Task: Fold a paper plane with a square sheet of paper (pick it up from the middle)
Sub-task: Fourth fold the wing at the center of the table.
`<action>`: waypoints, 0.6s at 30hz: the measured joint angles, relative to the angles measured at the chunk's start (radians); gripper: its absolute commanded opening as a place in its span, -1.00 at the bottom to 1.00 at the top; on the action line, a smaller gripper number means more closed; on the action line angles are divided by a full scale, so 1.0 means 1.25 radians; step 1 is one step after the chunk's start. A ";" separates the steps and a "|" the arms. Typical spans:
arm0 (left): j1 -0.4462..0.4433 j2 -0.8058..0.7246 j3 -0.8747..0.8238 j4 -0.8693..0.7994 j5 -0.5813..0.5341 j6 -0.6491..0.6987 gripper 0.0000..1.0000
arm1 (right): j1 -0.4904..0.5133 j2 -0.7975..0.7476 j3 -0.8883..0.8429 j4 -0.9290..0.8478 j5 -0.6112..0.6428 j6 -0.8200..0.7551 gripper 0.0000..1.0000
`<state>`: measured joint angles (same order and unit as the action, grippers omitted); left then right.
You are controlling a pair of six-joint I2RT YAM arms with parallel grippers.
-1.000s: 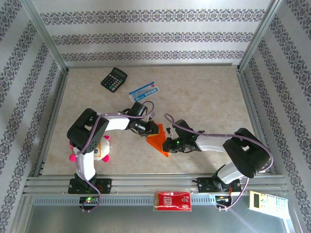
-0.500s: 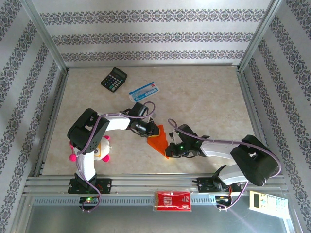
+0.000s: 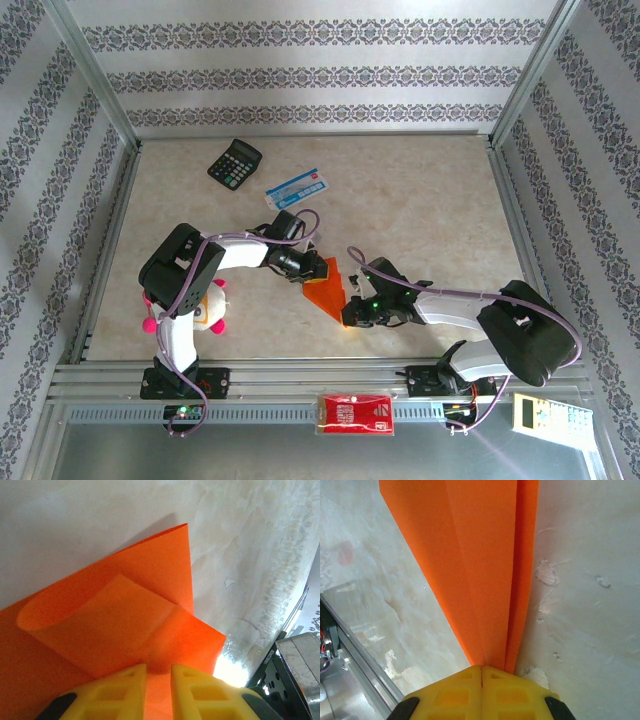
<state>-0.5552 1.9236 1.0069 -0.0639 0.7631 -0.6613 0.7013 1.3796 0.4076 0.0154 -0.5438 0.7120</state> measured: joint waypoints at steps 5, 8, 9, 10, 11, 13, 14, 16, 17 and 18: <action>0.000 0.000 0.000 0.009 0.007 -0.017 -0.51 | -0.025 0.012 -0.004 0.007 -0.024 0.030 -1.00; 0.000 0.000 0.000 0.023 0.010 -0.037 -0.49 | -0.031 0.023 -0.004 0.012 -0.044 0.045 -1.00; 0.000 -0.001 0.000 0.028 0.010 -0.042 -0.49 | -0.033 0.026 -0.004 0.014 -0.048 0.048 -1.00; 0.000 -0.002 0.000 0.034 0.010 -0.047 -0.47 | -0.036 0.030 -0.004 0.015 -0.052 0.052 -1.00; 0.000 -0.005 0.000 0.039 0.010 -0.053 -0.46 | -0.037 0.034 -0.003 0.016 -0.058 0.054 -1.00; 0.001 -0.017 0.000 0.042 0.009 -0.062 -0.44 | -0.042 0.041 -0.003 0.021 -0.065 0.057 -1.00; 0.001 -0.027 0.000 0.043 0.009 -0.066 -0.44 | -0.044 0.043 -0.003 0.022 -0.070 0.058 -1.00; 0.001 -0.053 -0.001 0.044 0.009 -0.074 -0.45 | -0.047 0.048 -0.003 0.025 -0.078 0.058 -1.00; 0.001 -0.070 -0.005 0.049 0.009 -0.080 -0.48 | -0.047 0.049 -0.002 0.025 -0.080 0.058 -1.00; 0.000 -0.087 -0.013 0.057 0.009 -0.086 -0.52 | -0.047 0.051 -0.002 0.025 -0.081 0.058 -1.00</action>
<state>-0.5552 1.8153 0.9913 0.0071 0.7742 -0.7689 0.6430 1.4429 0.4057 0.0467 -0.6445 0.7841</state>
